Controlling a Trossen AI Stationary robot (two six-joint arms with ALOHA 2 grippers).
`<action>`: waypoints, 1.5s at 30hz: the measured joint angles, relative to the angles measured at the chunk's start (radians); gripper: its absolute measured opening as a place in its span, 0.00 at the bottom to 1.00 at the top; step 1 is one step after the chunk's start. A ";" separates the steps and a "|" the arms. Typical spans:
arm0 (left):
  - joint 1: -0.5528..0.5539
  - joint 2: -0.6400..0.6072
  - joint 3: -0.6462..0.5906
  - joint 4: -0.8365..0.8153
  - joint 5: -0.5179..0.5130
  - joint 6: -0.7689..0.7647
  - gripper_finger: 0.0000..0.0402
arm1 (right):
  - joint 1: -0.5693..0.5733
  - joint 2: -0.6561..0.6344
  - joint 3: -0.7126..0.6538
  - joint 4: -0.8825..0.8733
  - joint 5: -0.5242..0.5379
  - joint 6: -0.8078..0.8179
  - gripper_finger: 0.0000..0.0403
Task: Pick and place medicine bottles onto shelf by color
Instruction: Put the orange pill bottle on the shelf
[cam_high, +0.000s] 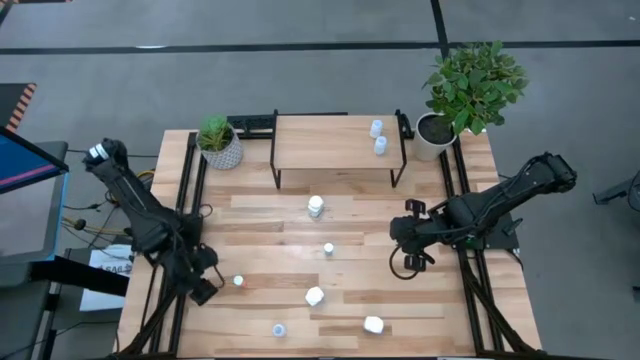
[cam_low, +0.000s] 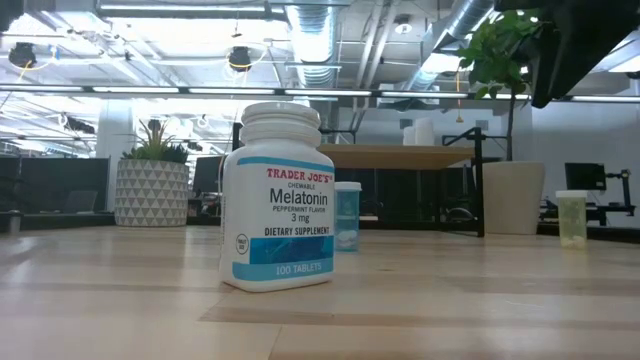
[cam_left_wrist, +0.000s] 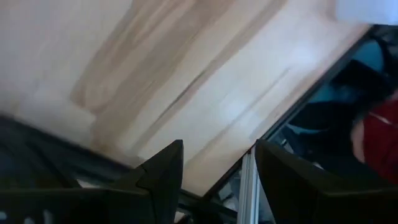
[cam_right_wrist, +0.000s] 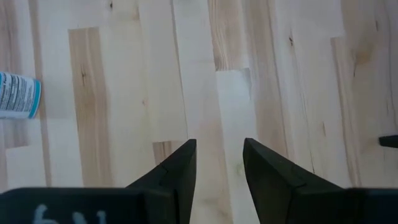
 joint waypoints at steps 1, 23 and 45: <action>-0.018 0.026 0.000 0.026 -0.002 -0.023 0.46 | 0.000 0.000 0.000 0.000 0.000 -0.010 0.38; -0.057 0.517 0.001 0.706 -0.022 0.067 0.46 | 0.000 0.000 0.000 -0.006 -0.001 -0.087 0.37; 0.164 0.020 0.000 0.242 -0.459 0.638 0.46 | 0.000 0.000 0.000 -0.007 -0.001 -0.094 0.35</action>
